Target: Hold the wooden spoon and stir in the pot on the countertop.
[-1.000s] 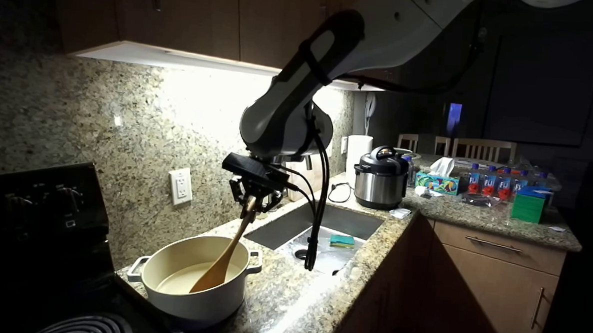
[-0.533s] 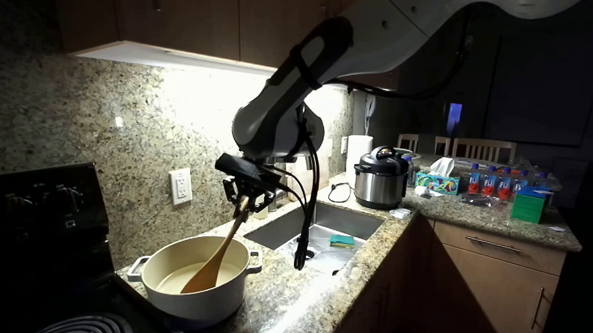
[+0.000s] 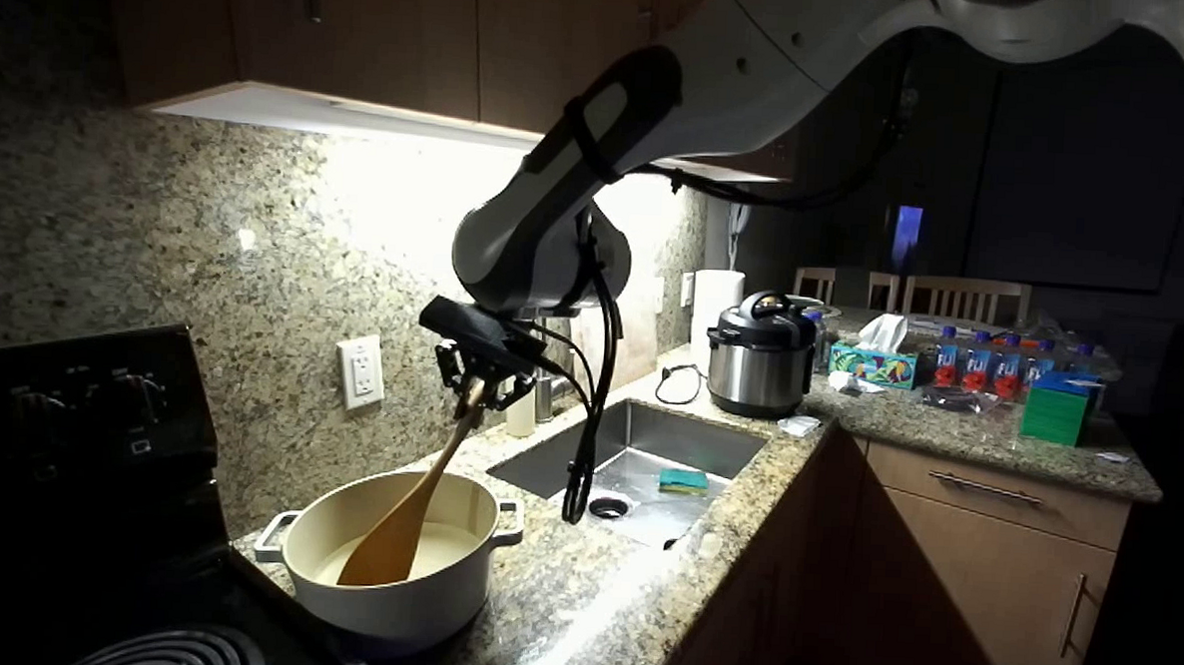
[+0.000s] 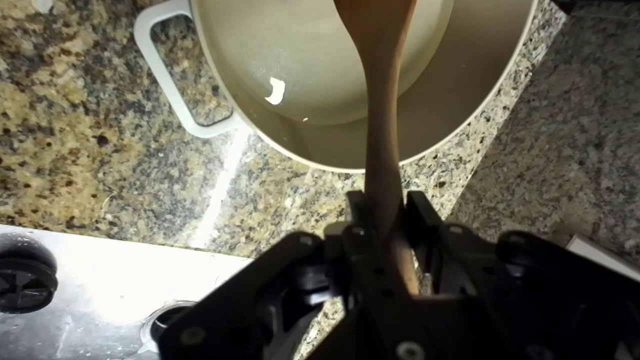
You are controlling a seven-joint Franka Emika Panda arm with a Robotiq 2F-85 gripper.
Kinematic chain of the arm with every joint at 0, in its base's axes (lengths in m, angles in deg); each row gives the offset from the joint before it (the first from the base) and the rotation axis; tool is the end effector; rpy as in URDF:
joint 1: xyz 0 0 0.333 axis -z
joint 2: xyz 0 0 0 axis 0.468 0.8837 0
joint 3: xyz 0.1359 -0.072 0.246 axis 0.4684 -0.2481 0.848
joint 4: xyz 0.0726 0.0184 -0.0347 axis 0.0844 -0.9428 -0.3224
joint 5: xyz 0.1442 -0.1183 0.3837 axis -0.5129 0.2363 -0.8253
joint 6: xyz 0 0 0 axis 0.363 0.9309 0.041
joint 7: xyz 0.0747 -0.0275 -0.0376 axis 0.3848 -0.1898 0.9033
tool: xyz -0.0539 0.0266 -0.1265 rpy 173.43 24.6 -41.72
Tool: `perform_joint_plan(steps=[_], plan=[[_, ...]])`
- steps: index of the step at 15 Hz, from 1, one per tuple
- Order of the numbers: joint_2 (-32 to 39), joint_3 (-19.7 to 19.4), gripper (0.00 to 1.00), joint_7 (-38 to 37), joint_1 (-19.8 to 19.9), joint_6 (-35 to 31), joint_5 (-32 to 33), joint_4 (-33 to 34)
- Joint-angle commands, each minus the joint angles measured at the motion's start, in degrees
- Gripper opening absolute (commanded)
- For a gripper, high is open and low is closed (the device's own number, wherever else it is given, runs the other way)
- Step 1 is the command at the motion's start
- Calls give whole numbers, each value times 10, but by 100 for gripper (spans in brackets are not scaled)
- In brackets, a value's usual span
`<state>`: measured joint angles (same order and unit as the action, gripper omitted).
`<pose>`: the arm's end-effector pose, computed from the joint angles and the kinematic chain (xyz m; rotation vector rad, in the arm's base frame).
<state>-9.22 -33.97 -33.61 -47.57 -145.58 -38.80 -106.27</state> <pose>0.6358 0.2675 0.2545 -2.6483 0.8904 -0.3434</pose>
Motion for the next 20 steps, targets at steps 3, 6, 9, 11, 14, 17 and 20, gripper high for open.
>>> perform_joint_plan(steps=[3, 6, 9, 11, 14, 17, 20], plan=[[15, -1, 6, -3, 10, -5, -3, 31], [23, 0, 6, 0, 16, -1, -9, 35], [23, -4, 6, -5, 20, -4, -9, 26], [21, -4, 6, -4, 22, -7, -11, 18], [16, 4, 6, 9, 28, -13, -18, 7], [8, 10, 6, 14, 30, -20, -24, -7], [2, 19, 6, 21, 33, -27, -30, -21]])
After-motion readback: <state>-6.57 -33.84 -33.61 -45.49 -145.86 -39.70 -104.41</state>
